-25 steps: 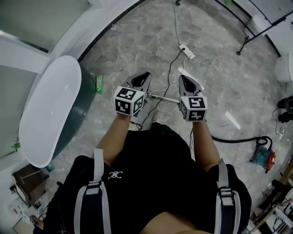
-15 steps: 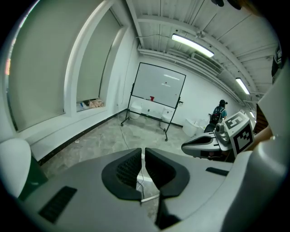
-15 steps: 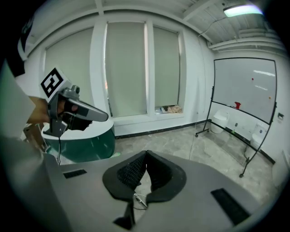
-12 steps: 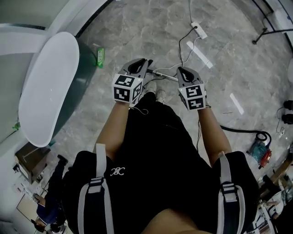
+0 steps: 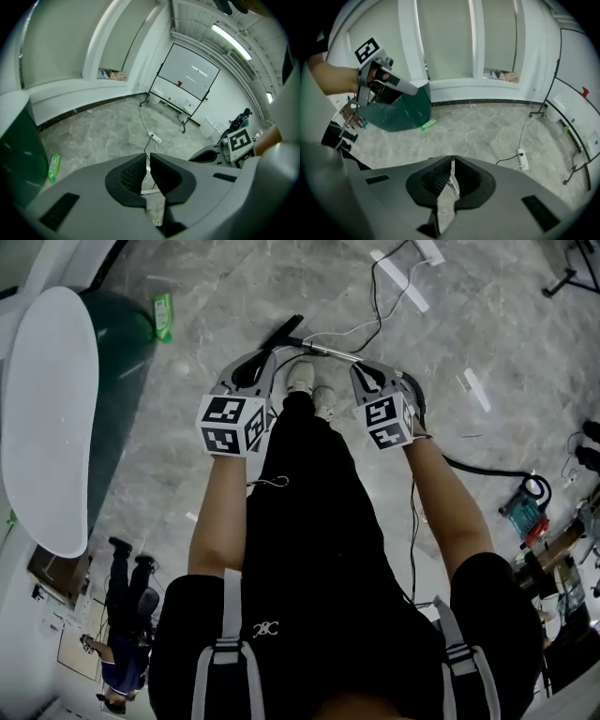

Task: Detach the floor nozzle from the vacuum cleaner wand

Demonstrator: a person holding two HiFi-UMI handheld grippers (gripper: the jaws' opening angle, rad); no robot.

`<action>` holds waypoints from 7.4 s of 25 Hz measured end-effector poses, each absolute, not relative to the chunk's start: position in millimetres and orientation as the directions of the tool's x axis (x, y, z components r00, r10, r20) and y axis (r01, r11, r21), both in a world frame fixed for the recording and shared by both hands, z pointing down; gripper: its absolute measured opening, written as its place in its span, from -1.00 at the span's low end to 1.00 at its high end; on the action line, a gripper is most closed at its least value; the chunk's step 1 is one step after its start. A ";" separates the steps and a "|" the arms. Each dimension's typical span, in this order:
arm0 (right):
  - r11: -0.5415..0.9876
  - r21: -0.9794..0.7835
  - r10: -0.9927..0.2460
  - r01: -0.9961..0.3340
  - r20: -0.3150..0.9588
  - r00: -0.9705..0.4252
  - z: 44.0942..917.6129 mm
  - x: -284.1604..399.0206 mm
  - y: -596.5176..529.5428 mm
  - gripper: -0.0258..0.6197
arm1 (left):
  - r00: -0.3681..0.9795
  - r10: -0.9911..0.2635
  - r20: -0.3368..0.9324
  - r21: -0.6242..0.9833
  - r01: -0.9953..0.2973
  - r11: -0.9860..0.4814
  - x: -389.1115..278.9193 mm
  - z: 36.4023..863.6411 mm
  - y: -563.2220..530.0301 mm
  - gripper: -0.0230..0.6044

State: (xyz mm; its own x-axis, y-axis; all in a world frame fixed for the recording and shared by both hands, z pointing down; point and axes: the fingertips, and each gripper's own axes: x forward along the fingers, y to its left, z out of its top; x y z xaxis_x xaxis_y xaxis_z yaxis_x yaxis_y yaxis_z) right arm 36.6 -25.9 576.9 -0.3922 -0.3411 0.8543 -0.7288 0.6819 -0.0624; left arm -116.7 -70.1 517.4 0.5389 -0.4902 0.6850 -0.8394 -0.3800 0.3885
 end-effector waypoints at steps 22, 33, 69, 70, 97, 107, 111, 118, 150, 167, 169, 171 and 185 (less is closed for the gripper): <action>0.923 -0.075 0.035 -0.378 0.993 -0.112 1149.2 30.6 26.5 -0.25 | 0.603 -0.223 0.766 0.460 -0.757 -0.464 -138.7 840.4 -33.7 -0.89; 0.921 -0.060 -0.024 -0.386 0.977 -0.210 1103.3 29.3 1.1 -0.29 | 0.664 -0.217 0.716 0.619 -0.747 -0.245 -113.2 842.1 -30.3 -0.88; 0.952 -0.091 -0.104 -0.293 0.803 -0.587 812.7 -14.2 30.9 -0.62 | 0.558 -0.697 0.451 0.789 -0.614 0.019 -27.8 720.5 -50.2 -0.52; 0.952 -0.125 -0.069 -0.279 0.801 -0.595 810.7 -15.2 36.5 -0.63 | 0.569 -0.686 0.453 0.787 -0.617 0.007 -27.3 718.8 -46.8 -0.52; 0.966 -0.126 -0.012 -0.228 0.853 -0.522 856.8 35.4 94.9 -0.63 | 0.653 -0.660 0.370 0.797 -0.589 -0.136 -92.1 695.6 -75.0 -0.52; 0.942 -0.134 -0.035 -0.307 0.872 -0.488 869.4 48.0 82.8 -0.63 | 0.672 -0.655 0.344 0.822 -0.553 -0.136 -89.2 695.4 -79.3 -0.52; 0.945 -0.112 -0.050 -0.309 0.880 -0.472 870.1 46.5 75.7 -0.63 | 0.680 -0.649 0.341 0.827 -0.545 -0.137 -88.7 696.6 -80.9 -0.52; 0.944 -0.069 -0.077 -0.321 0.905 -0.419 892.0 47.1 70.3 -0.63 | 0.708 -0.624 0.331 0.839 -0.523 -0.149 -86.9 701.8 -83.1 -0.52; 0.938 -0.003 -0.003 -0.347 1.000 -0.016 1180.2 37.7 35.7 -0.63 | 0.782 -0.525 0.336 0.859 -0.483 -0.171 -137.9 858.2 -99.6 -0.52; 0.725 0.059 -0.239 -0.686 0.956 -0.170 1028.6 40.1 12.8 -0.05 | 0.804 -0.519 0.292 0.855 -0.462 -0.234 -87.3 751.0 -72.9 -0.52; 0.595 -0.060 -0.318 -0.802 0.898 -0.304 944.6 35.0 -3.2 -0.05 | 0.800 -0.532 0.278 0.839 -0.472 -0.271 -72.2 710.6 -70.6 -0.52; 0.466 -0.145 -0.433 -0.873 0.823 -0.368 854.4 45.2 -26.8 -0.17 | 0.795 -0.549 0.259 0.823 -0.479 -0.306 -53.8 668.9 -71.5 -0.52; 0.006 -0.153 -0.916 -0.988 0.395 -0.067 293.5 154.9 -68.9 -0.86 | 0.776 -0.610 0.161 0.622 -0.560 -0.548 17.2 286.7 -84.2 -0.52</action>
State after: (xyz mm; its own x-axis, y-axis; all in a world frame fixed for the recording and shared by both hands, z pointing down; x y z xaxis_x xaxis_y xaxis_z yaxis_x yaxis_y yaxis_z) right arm 154.9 -68.9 293.5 -0.0670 -0.9162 0.3951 -0.9882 0.0061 -0.1533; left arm 17.2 -84.2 286.7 0.7757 -0.6103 0.1607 -0.5599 -0.5478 0.6217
